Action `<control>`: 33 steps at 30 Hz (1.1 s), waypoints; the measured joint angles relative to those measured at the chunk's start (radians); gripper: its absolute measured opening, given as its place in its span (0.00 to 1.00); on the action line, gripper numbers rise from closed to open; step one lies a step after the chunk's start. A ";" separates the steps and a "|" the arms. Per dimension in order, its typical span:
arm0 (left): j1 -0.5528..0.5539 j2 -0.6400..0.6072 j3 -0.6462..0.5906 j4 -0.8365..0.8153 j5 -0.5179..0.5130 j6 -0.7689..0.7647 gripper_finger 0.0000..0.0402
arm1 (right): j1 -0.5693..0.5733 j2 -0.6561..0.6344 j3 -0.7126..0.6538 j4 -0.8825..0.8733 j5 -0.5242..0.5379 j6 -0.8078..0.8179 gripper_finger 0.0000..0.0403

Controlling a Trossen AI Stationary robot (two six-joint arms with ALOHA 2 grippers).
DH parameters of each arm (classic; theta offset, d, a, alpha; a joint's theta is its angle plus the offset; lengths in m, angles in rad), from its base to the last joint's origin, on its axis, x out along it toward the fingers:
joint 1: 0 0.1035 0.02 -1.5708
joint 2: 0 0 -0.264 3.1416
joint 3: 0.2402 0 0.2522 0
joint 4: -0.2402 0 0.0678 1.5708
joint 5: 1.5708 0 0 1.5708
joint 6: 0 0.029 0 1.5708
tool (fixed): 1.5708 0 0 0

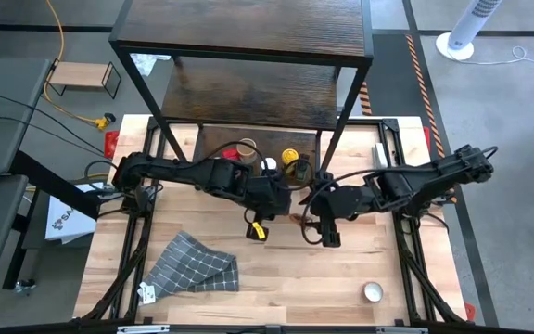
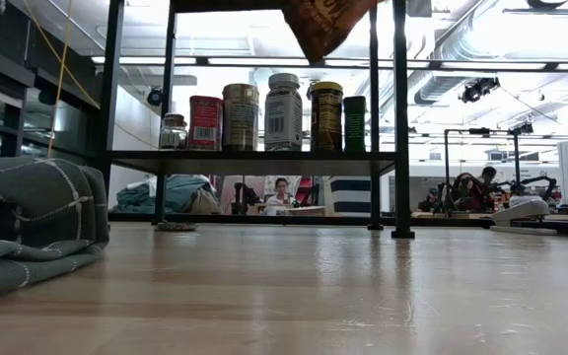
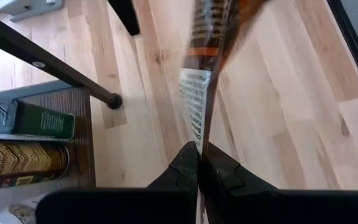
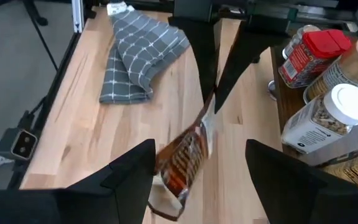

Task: Shelf spices
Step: Put the orange seasoning pack on the shelf

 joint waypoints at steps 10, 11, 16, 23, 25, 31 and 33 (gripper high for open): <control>0.005 0.007 0.000 0.043 -0.042 0.008 0.00 | -0.008 0.014 0.000 0.002 0.000 0.043 0.61; 0.005 0.008 0.000 0.053 -0.042 0.008 0.00 | -0.009 0.017 0.000 0.001 0.006 0.045 0.61; 0.006 0.008 0.000 0.082 -0.093 -0.006 0.00 | -0.011 0.030 -0.001 -0.008 0.000 0.082 0.61; 0.015 0.008 0.000 0.103 -0.092 -0.052 0.00 | -0.012 0.045 -0.002 -0.033 0.069 0.139 0.49; 0.012 0.008 0.000 0.104 -0.092 -0.053 0.00 | -0.016 0.046 -0.002 -0.032 0.083 0.153 0.42; 0.012 0.006 0.000 0.109 -0.071 -0.053 0.00 | -0.020 0.046 -0.002 -0.072 0.107 0.166 0.13; 0.013 0.004 0.000 0.108 -0.070 -0.053 0.00 | -0.020 0.046 -0.001 -0.076 0.108 0.173 0.08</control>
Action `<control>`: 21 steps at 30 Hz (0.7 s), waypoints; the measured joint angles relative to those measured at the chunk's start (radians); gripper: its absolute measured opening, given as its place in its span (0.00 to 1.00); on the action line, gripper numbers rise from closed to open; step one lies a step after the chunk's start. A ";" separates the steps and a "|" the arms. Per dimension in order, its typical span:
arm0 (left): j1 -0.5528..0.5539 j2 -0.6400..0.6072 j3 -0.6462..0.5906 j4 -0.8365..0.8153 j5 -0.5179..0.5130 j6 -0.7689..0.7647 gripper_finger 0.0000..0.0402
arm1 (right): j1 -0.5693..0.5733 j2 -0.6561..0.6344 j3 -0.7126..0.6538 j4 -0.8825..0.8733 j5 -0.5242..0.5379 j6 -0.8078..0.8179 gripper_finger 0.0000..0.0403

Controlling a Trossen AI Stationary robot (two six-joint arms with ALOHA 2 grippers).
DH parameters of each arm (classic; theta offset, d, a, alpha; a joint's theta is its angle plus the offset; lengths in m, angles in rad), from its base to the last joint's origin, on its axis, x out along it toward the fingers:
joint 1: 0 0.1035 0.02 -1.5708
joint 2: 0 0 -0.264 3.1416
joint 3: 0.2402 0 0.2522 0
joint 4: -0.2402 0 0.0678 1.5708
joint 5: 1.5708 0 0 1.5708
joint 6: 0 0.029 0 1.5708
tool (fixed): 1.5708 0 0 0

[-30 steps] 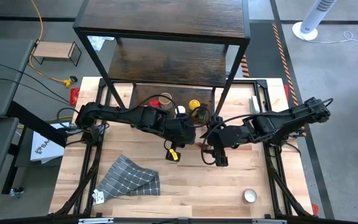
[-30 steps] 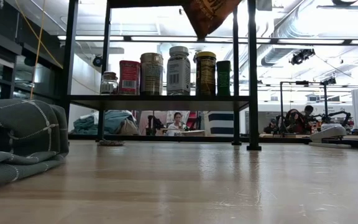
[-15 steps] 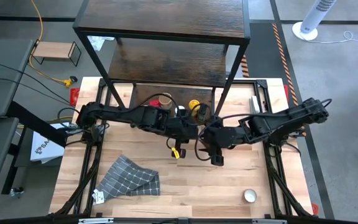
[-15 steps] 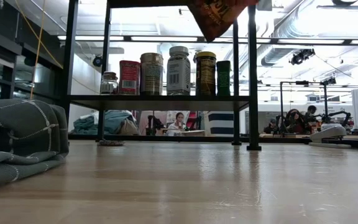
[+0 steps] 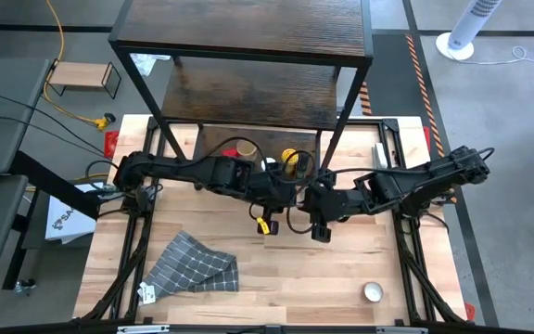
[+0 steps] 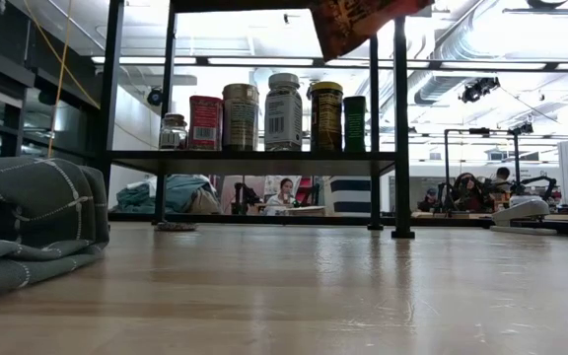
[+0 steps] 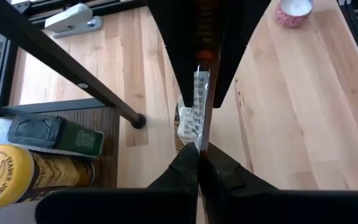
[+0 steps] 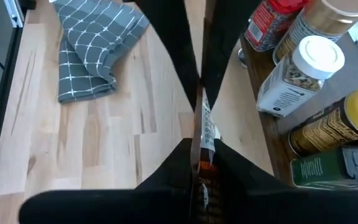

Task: Shelf spices
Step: Put the orange seasoning pack on the shelf

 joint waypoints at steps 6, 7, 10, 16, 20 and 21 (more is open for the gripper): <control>0.000 -0.028 -0.002 -0.016 0.004 -0.031 0.03 | 0.000 -0.004 0.002 -0.015 0.005 0.010 0.08; 0.000 -0.040 -0.002 -0.025 0.010 -0.048 0.05 | 0.000 -0.004 0.000 -0.040 0.003 0.012 0.08; 0.000 -0.071 0.001 -0.067 0.046 -0.091 0.12 | 0.000 -0.007 -0.002 -0.063 -0.005 0.027 0.08; -0.001 -0.126 0.000 -0.169 0.060 -0.175 0.33 | 0.000 -0.013 -0.001 -0.107 -0.015 0.057 0.08; -0.001 -0.180 0.000 -0.262 0.055 -0.261 0.48 | 0.008 -0.019 -0.001 -0.071 -0.008 0.106 0.08; -0.001 -0.190 0.000 -0.284 0.051 -0.279 0.51 | 0.013 -0.020 -0.001 -0.058 0.008 0.114 0.08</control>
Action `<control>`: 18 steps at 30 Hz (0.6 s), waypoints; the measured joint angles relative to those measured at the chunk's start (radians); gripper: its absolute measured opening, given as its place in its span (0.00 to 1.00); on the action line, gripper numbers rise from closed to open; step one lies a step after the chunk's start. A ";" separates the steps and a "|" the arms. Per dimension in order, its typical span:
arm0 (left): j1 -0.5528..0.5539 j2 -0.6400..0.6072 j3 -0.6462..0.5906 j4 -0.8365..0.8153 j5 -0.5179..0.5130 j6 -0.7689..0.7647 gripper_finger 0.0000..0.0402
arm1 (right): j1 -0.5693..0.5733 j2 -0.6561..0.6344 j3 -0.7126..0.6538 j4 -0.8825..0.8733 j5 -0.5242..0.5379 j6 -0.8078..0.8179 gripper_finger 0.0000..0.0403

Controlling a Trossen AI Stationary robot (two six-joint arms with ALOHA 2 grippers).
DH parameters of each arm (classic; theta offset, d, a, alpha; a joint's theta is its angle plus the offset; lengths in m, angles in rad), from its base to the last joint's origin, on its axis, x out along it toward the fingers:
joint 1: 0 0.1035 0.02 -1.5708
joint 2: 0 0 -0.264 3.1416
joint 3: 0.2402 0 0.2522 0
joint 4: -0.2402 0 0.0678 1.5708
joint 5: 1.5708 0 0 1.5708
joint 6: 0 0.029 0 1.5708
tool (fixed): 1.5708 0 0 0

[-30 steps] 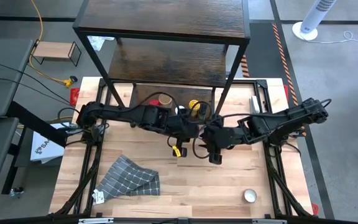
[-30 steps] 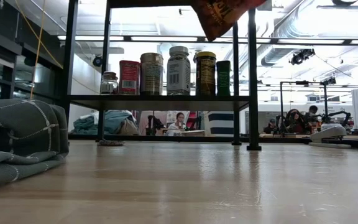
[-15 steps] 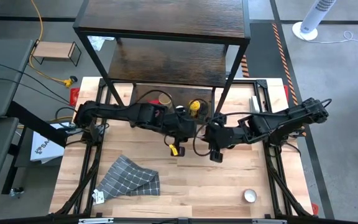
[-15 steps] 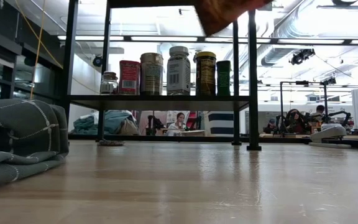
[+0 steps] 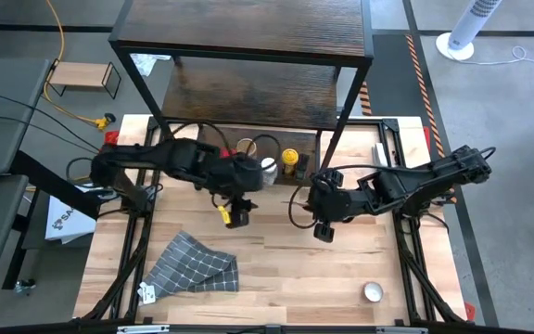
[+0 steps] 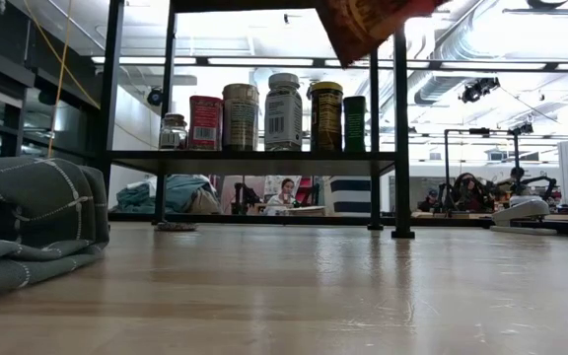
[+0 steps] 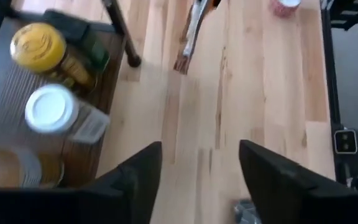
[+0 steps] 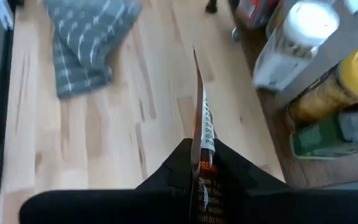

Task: Shelf spices
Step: Put the orange seasoning pack on the shelf

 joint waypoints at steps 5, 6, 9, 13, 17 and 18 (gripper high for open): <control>-0.041 -0.115 -0.106 0.078 -0.056 -0.091 0.60 | 0.015 -0.006 0.000 0.128 0.071 0.029 0.08; -0.057 -0.147 -0.152 0.123 -0.075 -0.115 0.60 | 0.015 -0.006 0.000 0.162 0.079 0.028 0.08; -0.110 -0.257 -0.330 0.287 -0.142 -0.214 0.61 | 0.015 -0.007 -0.014 0.297 0.095 0.025 0.08; -0.184 -0.421 -0.604 0.538 -0.259 -0.387 0.61 | 0.013 -0.006 -0.037 0.453 0.102 -0.007 0.08; -0.252 -0.539 -0.833 0.733 -0.382 -0.528 0.61 | -0.007 -0.006 -0.042 0.612 0.101 -0.046 0.08; -0.262 -0.563 -0.878 0.796 -0.419 -0.547 0.61 | -0.012 -0.005 -0.042 0.662 0.101 -0.066 0.08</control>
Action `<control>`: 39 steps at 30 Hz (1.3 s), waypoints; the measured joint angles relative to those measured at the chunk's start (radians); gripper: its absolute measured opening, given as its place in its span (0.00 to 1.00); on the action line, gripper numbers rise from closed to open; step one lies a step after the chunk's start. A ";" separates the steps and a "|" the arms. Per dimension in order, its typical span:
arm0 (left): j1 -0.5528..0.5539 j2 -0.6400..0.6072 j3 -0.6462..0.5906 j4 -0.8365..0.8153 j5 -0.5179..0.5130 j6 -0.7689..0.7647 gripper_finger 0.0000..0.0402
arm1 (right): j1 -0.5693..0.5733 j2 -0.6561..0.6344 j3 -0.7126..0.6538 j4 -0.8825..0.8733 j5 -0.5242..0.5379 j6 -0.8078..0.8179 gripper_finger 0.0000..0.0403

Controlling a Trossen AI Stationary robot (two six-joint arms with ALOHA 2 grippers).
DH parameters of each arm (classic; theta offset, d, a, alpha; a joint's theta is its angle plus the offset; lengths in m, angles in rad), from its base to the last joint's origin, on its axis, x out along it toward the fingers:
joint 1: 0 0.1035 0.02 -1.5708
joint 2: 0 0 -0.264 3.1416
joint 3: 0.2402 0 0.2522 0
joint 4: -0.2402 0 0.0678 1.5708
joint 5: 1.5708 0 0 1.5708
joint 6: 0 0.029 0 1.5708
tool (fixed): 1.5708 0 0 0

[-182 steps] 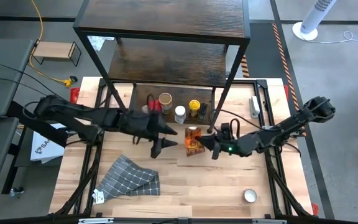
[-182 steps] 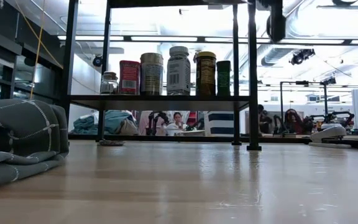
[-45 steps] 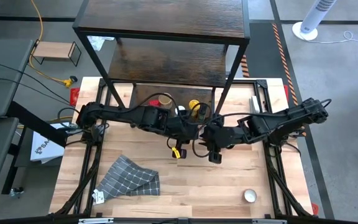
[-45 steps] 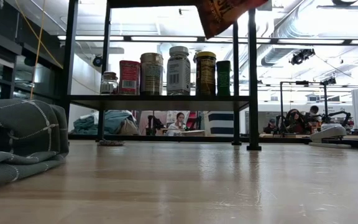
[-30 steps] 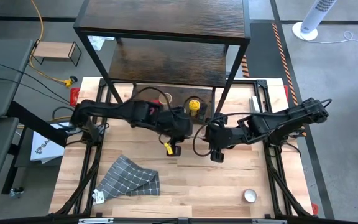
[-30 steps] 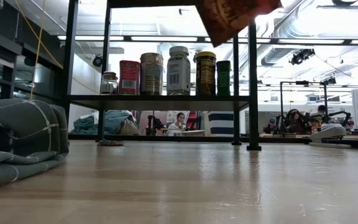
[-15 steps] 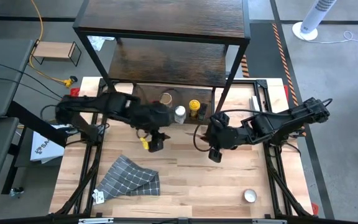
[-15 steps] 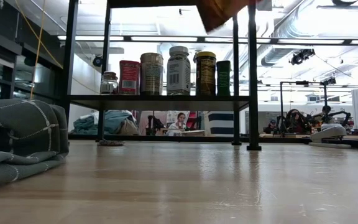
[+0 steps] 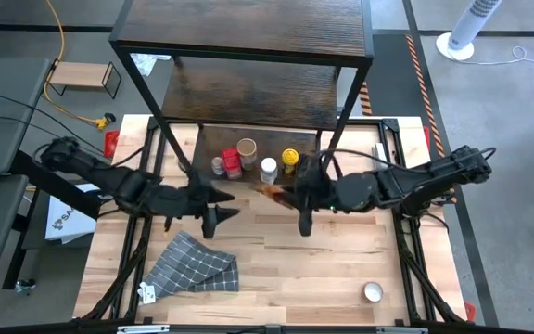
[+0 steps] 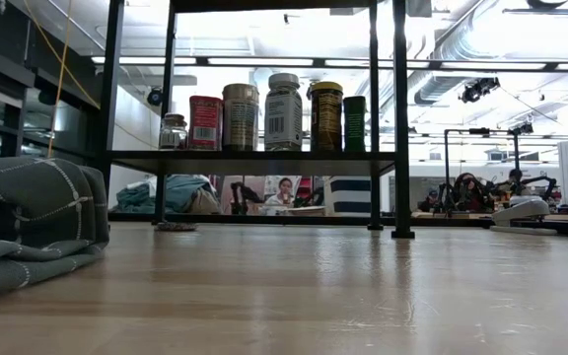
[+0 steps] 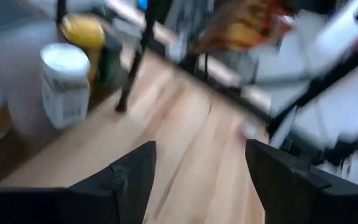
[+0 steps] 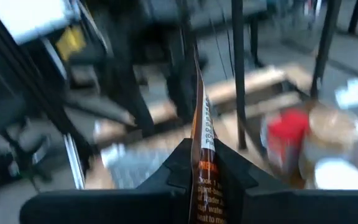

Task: Shelf spices
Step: Put the orange seasoning pack on the shelf

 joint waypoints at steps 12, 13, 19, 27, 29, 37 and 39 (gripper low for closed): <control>0.102 -0.069 -0.269 1.070 -0.016 0.246 0.61 | -0.090 0.026 0.000 0.509 -0.112 -0.119 0.08; 0.116 -0.068 -0.274 1.125 0.009 0.261 0.61 | -0.093 0.037 0.000 0.540 -0.117 -0.119 0.08; 0.178 -0.070 -0.276 1.212 0.137 0.255 0.61 | -0.100 0.127 0.000 0.754 -0.110 -0.124 0.08; 0.187 -0.073 -0.277 1.210 0.187 0.266 0.61 | -0.118 0.202 0.000 0.866 -0.062 -0.063 0.07; 0.187 -0.073 -0.277 1.210 0.194 0.288 0.61 | -0.118 0.202 0.000 0.867 -0.062 -0.058 0.07; 0.190 -0.073 -0.277 1.203 0.120 0.342 0.45 | -0.117 0.201 0.000 0.880 -0.062 -0.018 0.07; 0.195 -0.071 -0.277 1.199 0.114 0.344 0.31 | -0.115 0.201 0.000 0.876 -0.062 -0.018 0.07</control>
